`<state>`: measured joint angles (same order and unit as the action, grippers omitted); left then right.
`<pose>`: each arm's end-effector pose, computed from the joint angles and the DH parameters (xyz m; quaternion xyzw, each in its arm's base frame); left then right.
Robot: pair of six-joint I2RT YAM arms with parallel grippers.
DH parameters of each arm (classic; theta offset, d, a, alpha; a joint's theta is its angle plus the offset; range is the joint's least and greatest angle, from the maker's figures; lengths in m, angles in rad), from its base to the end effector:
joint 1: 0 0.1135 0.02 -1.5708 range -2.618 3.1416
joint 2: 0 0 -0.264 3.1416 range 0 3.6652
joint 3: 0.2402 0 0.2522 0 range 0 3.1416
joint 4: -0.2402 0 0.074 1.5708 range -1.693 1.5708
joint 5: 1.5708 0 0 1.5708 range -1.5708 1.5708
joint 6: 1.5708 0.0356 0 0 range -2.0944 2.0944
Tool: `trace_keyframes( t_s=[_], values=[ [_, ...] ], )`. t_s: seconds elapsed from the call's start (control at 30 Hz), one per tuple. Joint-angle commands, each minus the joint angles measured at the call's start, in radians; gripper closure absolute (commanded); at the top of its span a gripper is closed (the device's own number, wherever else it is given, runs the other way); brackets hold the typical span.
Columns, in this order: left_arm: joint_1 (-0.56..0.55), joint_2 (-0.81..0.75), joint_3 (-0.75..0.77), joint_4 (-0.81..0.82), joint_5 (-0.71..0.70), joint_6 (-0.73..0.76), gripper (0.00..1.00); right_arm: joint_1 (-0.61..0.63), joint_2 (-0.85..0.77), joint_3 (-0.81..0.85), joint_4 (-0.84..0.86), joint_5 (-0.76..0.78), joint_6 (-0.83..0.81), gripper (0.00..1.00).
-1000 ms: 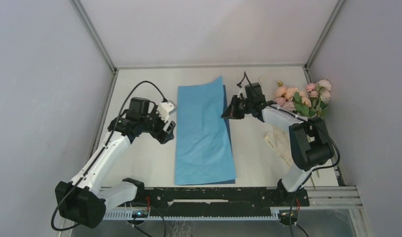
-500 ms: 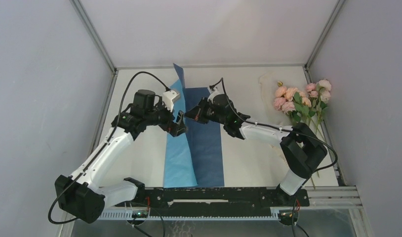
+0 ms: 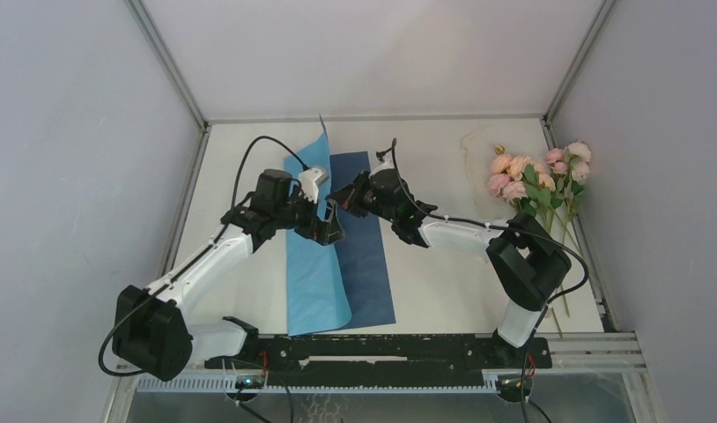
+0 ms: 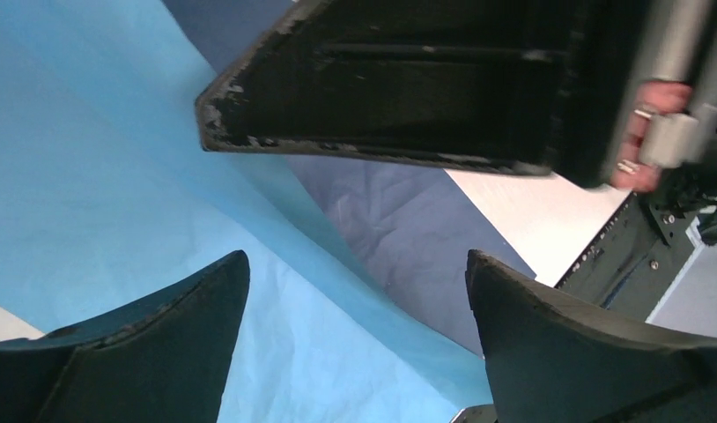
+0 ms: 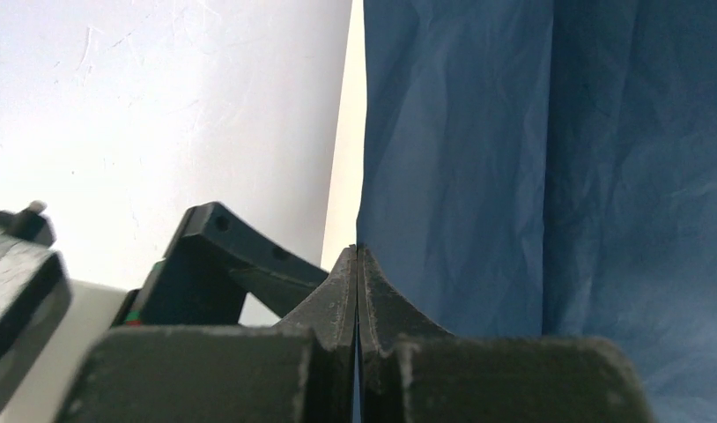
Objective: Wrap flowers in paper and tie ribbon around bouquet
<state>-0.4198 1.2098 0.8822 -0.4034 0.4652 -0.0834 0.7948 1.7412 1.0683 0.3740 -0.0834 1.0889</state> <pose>0.2280 -0.1192 0.2678 0.2414 0.8603 -0.3026 0.3318 0.2769 0.2864 0.2357 0.0933 0.7988 0.4996 0.3220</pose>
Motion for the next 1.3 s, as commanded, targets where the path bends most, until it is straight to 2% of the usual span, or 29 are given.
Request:
trace_keyframes(
  t_s=[0.0,0.07,0.13,0.33,0.37,0.5,0.67,0.8,1.0,1.07,1.17,1.27],
  values=[
    [-0.005,0.047,-0.002,0.063,-0.029,-0.025,0.08,0.01,0.001,0.046,0.036,-0.003,0.007,1.0],
    [-0.006,0.062,0.006,0.051,-0.032,-0.024,0.18,0.014,0.001,0.049,0.028,-0.004,-0.001,1.0],
    [-0.005,0.065,0.007,0.048,-0.036,-0.022,0.33,0.016,-0.002,0.049,0.02,-0.004,-0.007,1.0],
    [-0.006,0.04,0.012,0.023,-0.074,-0.002,0.96,0.019,-0.013,0.05,0.004,-0.003,-0.032,1.0],
    [-0.004,0.036,0.016,0.014,-0.087,0.004,0.99,0.017,-0.017,0.049,0.001,-0.001,-0.04,1.0],
    [0.004,0.013,0.044,-0.037,-0.139,0.077,1.0,0.005,-0.06,0.049,-0.045,0.003,-0.161,1.0],
    [-0.001,-0.078,0.083,-0.054,-0.129,0.263,1.0,-0.013,-0.192,0.034,-0.286,0.144,-0.4,0.84],
    [-0.029,-0.065,0.164,-0.092,-0.083,0.338,1.0,-0.067,-0.346,-0.098,-0.369,0.234,-0.438,0.81],
    [-0.118,0.006,0.328,-0.132,-0.053,0.336,1.0,-0.229,-0.587,-0.371,-0.417,0.209,-0.388,0.79],
    [-0.125,0.013,0.379,-0.142,0.035,0.292,1.0,-0.28,-0.66,-0.429,-0.445,0.218,-0.388,0.79],
    [-0.113,0.014,0.422,-0.138,0.089,0.224,1.0,-0.341,-0.756,-0.477,-0.481,0.227,-0.393,0.78],
    [-0.033,0.014,0.392,-0.111,0.1,0.199,1.0,-0.378,-0.816,-0.489,-0.516,0.227,-0.415,0.76]
  ],
)
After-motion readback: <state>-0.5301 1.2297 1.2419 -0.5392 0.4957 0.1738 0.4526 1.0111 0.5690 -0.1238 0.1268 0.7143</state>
